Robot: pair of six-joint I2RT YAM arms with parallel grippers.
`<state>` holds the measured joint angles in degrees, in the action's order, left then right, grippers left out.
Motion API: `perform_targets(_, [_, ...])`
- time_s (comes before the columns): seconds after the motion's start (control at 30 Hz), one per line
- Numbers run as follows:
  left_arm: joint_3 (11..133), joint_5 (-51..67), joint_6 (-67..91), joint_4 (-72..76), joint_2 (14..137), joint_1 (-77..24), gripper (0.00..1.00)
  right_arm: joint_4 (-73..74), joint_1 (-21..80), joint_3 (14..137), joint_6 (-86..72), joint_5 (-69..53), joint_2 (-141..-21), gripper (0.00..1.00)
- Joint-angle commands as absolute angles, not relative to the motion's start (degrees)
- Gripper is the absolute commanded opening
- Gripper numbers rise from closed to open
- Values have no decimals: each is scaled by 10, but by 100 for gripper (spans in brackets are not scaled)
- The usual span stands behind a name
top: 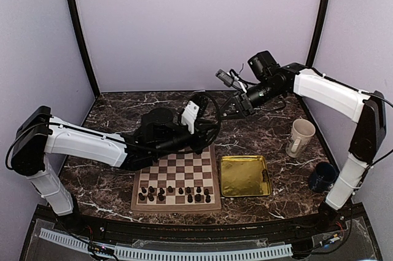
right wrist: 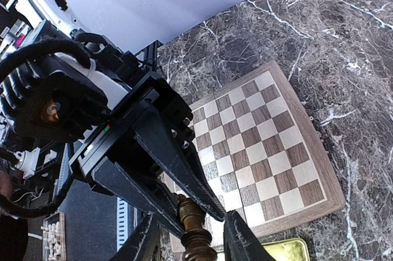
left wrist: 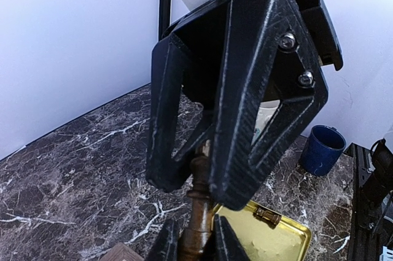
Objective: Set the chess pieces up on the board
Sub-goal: Pass from the left arm to the right
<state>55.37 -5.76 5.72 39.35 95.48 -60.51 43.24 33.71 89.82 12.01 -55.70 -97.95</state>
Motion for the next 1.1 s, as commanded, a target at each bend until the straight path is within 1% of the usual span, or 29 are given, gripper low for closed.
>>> perform_targets(0.0, [544,-50,70,421,944,-600,13,415,347,892,120,-553,-984,37])
perform_targets(0.07, [544,-50,71,422,945,-599,13,413,348,891,119,-552,-984,35])
perform_targets(0.2, [545,-48,74,424,947,-599,13,410,349,887,120,-554,-984,26])
perform_targets(0.4, [545,-49,78,423,949,-597,14,407,349,887,118,-559,-985,18])
perform_targets(0.57, [548,-65,82,407,951,-593,29,405,349,889,117,-557,-988,12])
perform_targets(0.7, [548,-87,76,381,943,-587,44,407,349,896,117,-543,-990,10])
perform_targets(0.77, [545,-84,66,360,931,-583,49,420,349,909,127,-523,-992,9])
perform_targets(0.9, [553,-71,27,261,892,-575,55,432,346,935,146,-461,-991,9])
perform_targets(1.07, [574,-71,-2,118,823,-544,58,430,346,952,167,-396,-982,8])
